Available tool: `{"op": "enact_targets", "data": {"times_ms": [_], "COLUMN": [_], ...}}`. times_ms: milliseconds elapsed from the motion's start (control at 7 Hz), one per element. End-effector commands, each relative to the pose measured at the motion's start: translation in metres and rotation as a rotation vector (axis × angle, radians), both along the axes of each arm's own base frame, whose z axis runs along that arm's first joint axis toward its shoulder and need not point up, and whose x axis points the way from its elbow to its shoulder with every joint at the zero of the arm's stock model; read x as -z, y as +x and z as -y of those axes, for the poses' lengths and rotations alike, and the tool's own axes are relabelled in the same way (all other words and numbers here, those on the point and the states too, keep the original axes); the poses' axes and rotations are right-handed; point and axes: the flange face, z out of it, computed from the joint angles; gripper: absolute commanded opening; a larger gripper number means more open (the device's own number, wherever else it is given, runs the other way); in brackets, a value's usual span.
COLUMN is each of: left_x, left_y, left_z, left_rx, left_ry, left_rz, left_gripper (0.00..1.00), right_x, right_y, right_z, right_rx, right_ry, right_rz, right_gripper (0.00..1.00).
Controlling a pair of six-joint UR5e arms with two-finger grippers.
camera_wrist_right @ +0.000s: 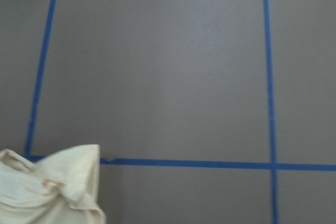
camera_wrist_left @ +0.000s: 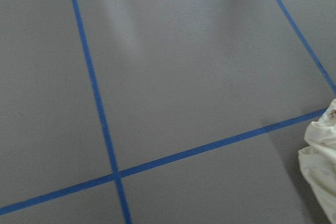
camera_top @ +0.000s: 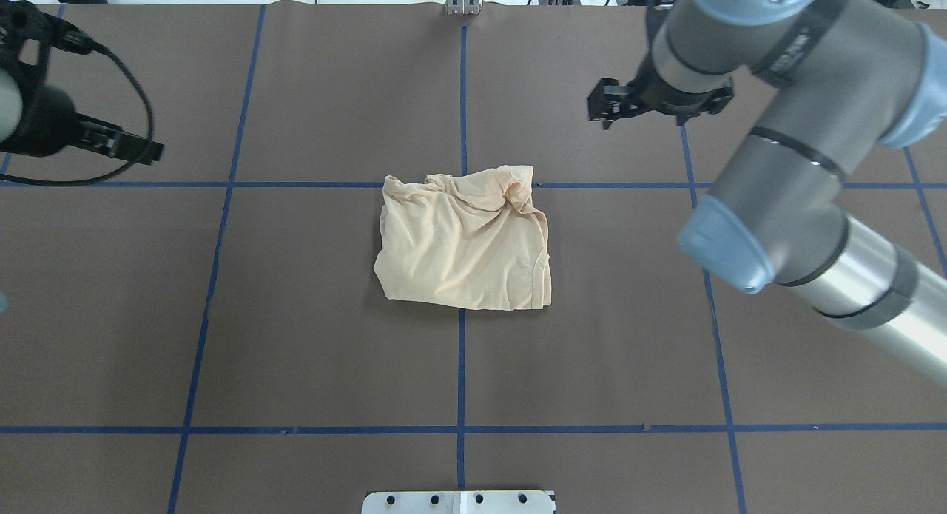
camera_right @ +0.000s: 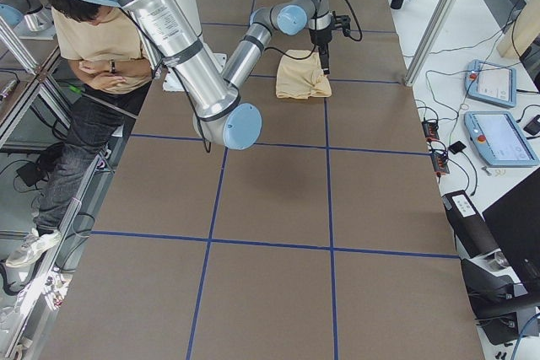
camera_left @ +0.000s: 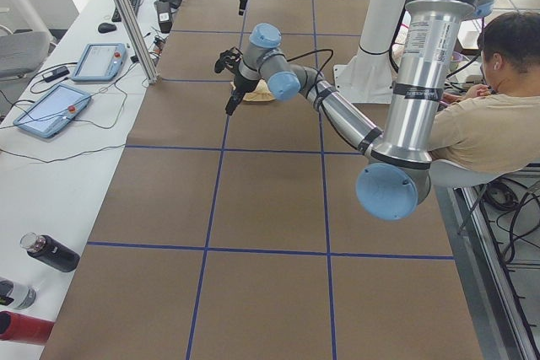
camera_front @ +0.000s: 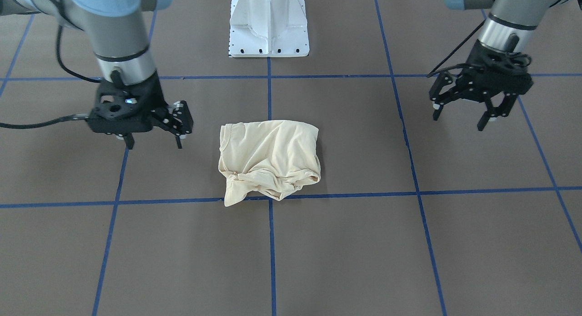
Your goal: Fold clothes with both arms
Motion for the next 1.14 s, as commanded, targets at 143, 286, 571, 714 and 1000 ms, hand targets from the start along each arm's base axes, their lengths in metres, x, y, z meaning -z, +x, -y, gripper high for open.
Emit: {"op": "enact_targets", "data": {"times_ms": [143,286,571,714,1000], "left_x": [-0.108,-0.150,-0.240,-0.278,-0.296], "left_y": [-0.196,-0.239,-0.276,-0.276,-0.304], "left_z": [0.022,0.025,0.017,0.009,-0.014], "left_rx": [-0.110,-0.134,-0.105,-0.106,-0.056], "left_ry": [0.124,0.104,-0.066,-0.143,-0.148], "left_rz": [0.238,0.250,0.215,0.216,0.177], "left_gripper": [1.00,1.00,1.00,1.00,1.00], "right_x": [-0.149,-0.198,-0.322,-0.378,-0.439], "right_y": [0.204,0.256,0.340,0.356,0.366], "right_z": [0.001,-0.010,-0.077,-0.110,-0.124], "right_rx": [0.265,0.315,0.211,0.173,0.156], "right_ry": [0.048,0.058,-0.168,-0.295,-0.227], "right_rz": [-0.019,-0.022,0.017,0.021,-0.018], "right_gripper": [1.00,0.99,1.00,1.00,1.00]}}
